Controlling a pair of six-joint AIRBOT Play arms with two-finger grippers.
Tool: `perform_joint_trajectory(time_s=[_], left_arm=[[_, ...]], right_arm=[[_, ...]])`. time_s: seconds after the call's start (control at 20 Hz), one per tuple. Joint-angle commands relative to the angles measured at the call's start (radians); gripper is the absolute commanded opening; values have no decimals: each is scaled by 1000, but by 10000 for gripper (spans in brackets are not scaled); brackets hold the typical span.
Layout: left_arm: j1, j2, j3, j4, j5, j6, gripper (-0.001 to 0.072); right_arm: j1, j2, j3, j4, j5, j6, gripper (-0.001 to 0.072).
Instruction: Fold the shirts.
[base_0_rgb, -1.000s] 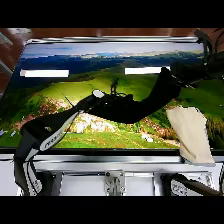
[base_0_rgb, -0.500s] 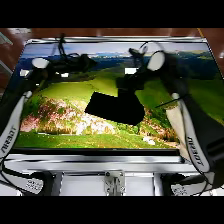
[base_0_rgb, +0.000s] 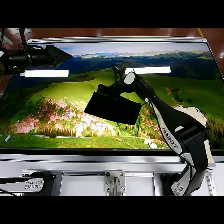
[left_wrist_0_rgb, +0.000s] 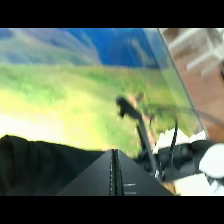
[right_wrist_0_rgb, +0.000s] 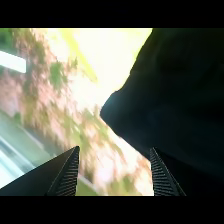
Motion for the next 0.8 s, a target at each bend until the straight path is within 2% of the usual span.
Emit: perform_joint_trajectory(time_s=[0.0,0.05,0.15,0.2,0.3,0.6,0.75], left_arm=[[10,8,0,58,-64,2,36],[11,8,0,81,-68,1,37],[12,8,0,122,-76,1,36],[12,8,0,142,-79,1,36],[12,8,0,174,-80,1,36],[12,8,0,182,-80,-3,36],[12,6,0,182,-80,-3,36]], right_arm=[[-85,46,1,-149,271,-2,569],[-130,71,1,-244,367,9,570],[-226,108,1,-427,533,64,668],[-277,112,0,-478,602,99,682],[-348,112,-40,-459,640,128,682],[-355,107,-299,-285,308,152,682],[-360,63,-313,-146,246,106,682]])
